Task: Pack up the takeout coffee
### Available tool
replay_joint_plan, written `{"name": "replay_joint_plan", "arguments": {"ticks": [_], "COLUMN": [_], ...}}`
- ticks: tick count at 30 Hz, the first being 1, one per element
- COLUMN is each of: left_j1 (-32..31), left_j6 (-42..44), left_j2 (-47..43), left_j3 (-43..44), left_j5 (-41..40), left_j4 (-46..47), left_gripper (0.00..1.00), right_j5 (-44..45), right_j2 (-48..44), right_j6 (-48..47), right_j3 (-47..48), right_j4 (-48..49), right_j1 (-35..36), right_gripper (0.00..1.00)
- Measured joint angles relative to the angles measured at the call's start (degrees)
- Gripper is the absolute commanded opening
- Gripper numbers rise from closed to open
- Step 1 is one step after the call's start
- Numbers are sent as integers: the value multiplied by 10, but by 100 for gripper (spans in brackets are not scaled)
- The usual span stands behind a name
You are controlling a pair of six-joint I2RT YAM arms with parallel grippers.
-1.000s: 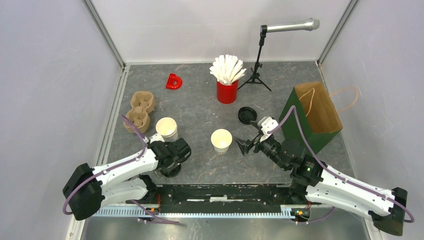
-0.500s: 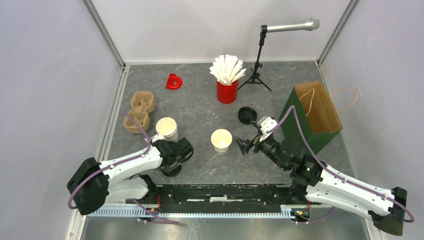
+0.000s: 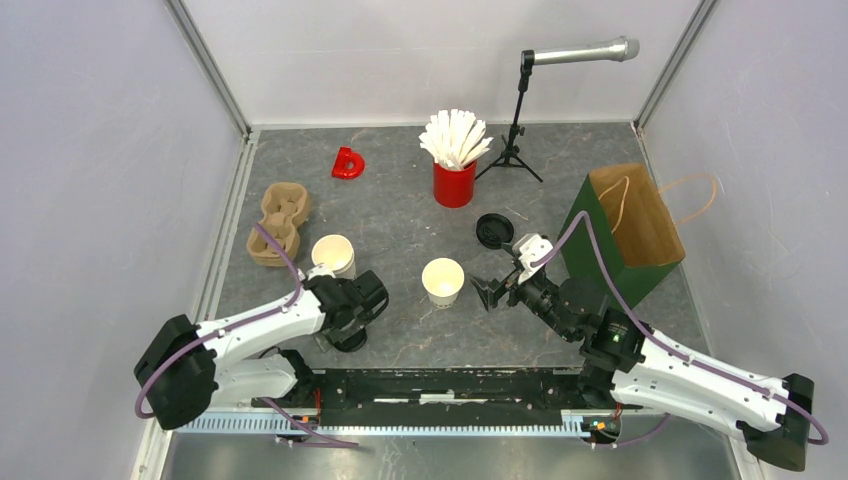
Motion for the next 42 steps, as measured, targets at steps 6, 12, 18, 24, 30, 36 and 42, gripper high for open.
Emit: {"name": "replay_joint_plan", "arguments": {"ticks": [6, 12, 18, 24, 30, 36, 42], "left_j1": [-4, -24, -29, -29, -30, -45, -78], "left_j6": [48, 116, 188, 259, 302, 318, 322], "left_j2": [4, 1, -1, 17, 69, 136, 198], "left_j3": [29, 72, 152, 262, 339, 371, 417], "left_j5": [16, 24, 24, 15, 16, 30, 41], "left_j4": [0, -1, 0, 5, 35, 55, 63], "left_gripper": [80, 79, 79, 79, 78, 78, 78], "right_j5": [2, 2, 4, 11, 45, 79, 100], "right_j2": [2, 9, 9, -6, -42, -87, -106], "right_j6": [-3, -5, -6, -4, -4, -4, -4], "right_j3": [0, 0, 0, 0, 2, 2, 2], "right_j4": [0, 0, 0, -10, -23, -24, -23], "right_j1": [0, 0, 0, 0, 0, 0, 0], "right_gripper": [97, 98, 98, 98, 98, 98, 98]}}
